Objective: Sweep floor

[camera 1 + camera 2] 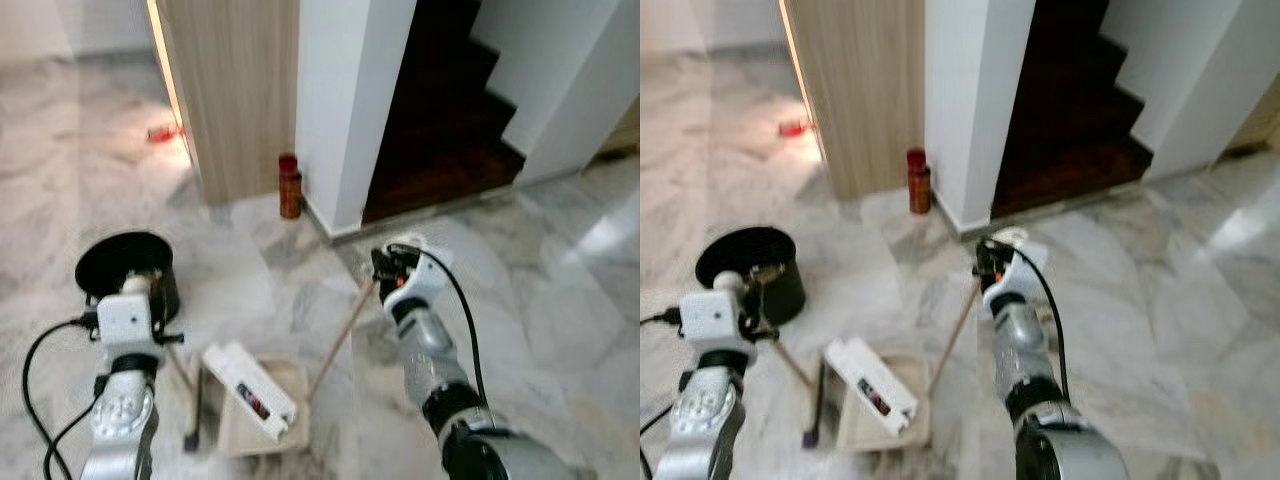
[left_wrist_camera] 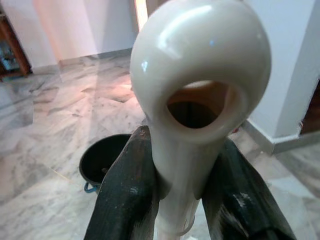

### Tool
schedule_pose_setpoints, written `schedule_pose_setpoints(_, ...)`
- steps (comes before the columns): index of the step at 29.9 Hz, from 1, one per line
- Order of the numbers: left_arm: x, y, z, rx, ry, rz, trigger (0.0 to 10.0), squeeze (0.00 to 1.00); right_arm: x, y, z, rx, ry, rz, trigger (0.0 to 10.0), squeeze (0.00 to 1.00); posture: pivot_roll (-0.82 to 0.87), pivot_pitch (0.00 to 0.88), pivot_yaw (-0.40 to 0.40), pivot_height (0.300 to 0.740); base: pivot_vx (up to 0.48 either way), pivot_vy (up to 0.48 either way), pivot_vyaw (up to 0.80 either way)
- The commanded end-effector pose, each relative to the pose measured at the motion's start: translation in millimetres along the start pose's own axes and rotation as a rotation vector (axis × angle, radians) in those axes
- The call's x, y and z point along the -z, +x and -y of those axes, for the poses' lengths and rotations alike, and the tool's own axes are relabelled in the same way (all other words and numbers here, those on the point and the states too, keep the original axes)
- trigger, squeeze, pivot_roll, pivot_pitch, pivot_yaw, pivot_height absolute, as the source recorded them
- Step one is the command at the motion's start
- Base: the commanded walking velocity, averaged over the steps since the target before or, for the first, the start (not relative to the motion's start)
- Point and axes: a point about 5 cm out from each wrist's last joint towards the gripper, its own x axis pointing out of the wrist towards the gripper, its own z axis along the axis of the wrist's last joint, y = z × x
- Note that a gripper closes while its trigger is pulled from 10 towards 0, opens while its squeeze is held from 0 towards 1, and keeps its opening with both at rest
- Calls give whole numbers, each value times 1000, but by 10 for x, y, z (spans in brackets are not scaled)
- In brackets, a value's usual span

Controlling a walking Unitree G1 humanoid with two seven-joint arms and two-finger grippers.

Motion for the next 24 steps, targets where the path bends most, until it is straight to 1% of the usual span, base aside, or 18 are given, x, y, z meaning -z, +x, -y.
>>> schedule_pose_setpoints(1, -114, 27, 18, 11, 1, 47, 10000, 0, -79, 34, -43, -17, 25, 35, 10000, 0, 92, 42, -31, 740, 0, 304, 0)
schedule_pose_setpoints(13, -120, 23, 7, 16, 10, 46, 10000, 0, -67, 31, -75, -38, 11, 34, 10000, 0, 98, 54, -28, 740, 0, 305, 0)
schedule_pose_setpoints(24, -125, 21, 21, 18, 10, 45, 10000, 0, -69, 36, -87, -45, 30, 32, 10000, 0, 99, 54, -34, 740, 0, 304, 0)
